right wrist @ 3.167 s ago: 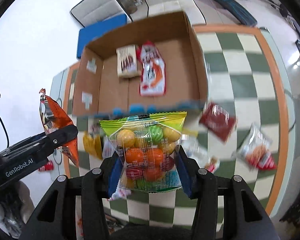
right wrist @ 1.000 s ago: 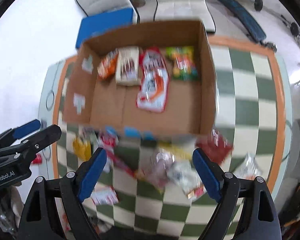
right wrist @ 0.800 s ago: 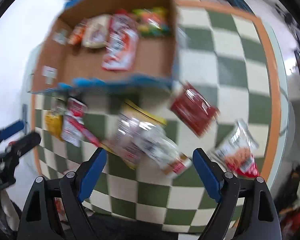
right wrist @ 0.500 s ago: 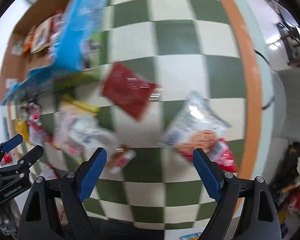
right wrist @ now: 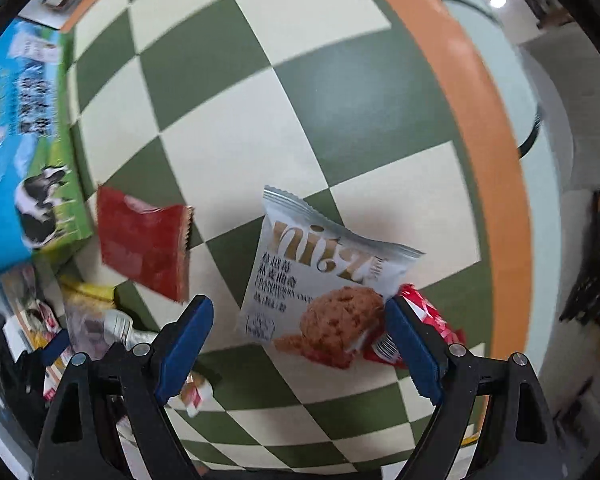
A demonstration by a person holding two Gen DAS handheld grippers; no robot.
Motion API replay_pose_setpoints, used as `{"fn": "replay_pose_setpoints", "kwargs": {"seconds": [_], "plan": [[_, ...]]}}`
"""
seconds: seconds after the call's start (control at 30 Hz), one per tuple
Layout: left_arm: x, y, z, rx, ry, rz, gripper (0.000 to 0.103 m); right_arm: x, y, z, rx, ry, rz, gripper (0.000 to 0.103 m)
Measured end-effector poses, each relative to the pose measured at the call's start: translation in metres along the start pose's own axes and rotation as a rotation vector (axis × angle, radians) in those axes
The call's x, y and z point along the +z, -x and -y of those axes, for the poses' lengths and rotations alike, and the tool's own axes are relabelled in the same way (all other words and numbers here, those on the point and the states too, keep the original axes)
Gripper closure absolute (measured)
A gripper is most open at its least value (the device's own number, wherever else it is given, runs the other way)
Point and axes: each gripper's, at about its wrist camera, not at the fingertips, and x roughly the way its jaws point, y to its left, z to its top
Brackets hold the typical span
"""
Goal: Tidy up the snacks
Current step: 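Grasp the bread bag with left tool while right tool grasps the nitz cookie, then carry both packets into the box and open both tools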
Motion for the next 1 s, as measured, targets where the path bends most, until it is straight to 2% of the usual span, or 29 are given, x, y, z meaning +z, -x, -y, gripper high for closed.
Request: {"fn": "replay_pose_setpoints", "kwargs": {"seconds": [0.1,0.13,0.17,0.27,0.33,0.47,0.6,0.67,0.73,0.83,0.9,0.93,1.0], "plan": [[-0.001,-0.002,0.005,-0.006,0.004,0.004,0.019,0.005,-0.011,0.001,-0.029,-0.002,-0.005,0.013],[-0.003,-0.002,0.005,-0.005,0.006,0.004,0.024,0.006,-0.014,0.000,-0.054,0.006,-0.002,0.013],[-0.005,-0.001,0.003,-0.009,0.010,0.003,0.037,0.005,-0.016,-0.001,-0.070,0.011,0.005,0.014],[-0.021,-0.004,-0.003,-0.043,0.050,-0.012,0.043,-0.001,-0.014,-0.004,-0.131,0.056,0.044,0.024],[-0.032,-0.007,-0.009,-0.076,0.084,-0.026,0.046,-0.009,-0.014,-0.009,-0.138,0.103,0.054,0.026],[-0.058,-0.010,-0.021,-0.137,0.154,-0.058,0.047,-0.030,-0.017,-0.019,-0.129,0.186,0.035,0.027],[-0.082,-0.017,-0.028,-0.236,0.222,-0.119,0.047,-0.053,-0.024,-0.032,-0.130,0.284,0.003,0.027],[-0.086,-0.023,-0.028,-0.254,0.233,-0.139,0.047,-0.064,-0.030,-0.037,-0.128,0.321,-0.023,0.026],[-0.088,-0.031,-0.032,-0.256,0.247,-0.145,0.045,-0.065,-0.035,-0.046,-0.161,0.357,-0.033,0.026],[-0.085,-0.044,-0.037,-0.275,0.269,-0.160,0.042,-0.070,-0.038,-0.051,-0.141,0.318,-0.044,0.022],[-0.084,-0.048,-0.035,-0.272,0.274,-0.157,0.041,-0.064,-0.037,-0.041,-0.109,0.262,-0.052,0.021],[-0.079,-0.051,-0.047,-0.269,0.274,-0.157,0.041,-0.062,-0.037,-0.037,-0.109,0.238,-0.050,0.021],[-0.079,-0.052,-0.048,-0.256,0.267,-0.145,0.043,-0.062,-0.039,-0.028,-0.111,0.209,-0.049,0.020]]}}
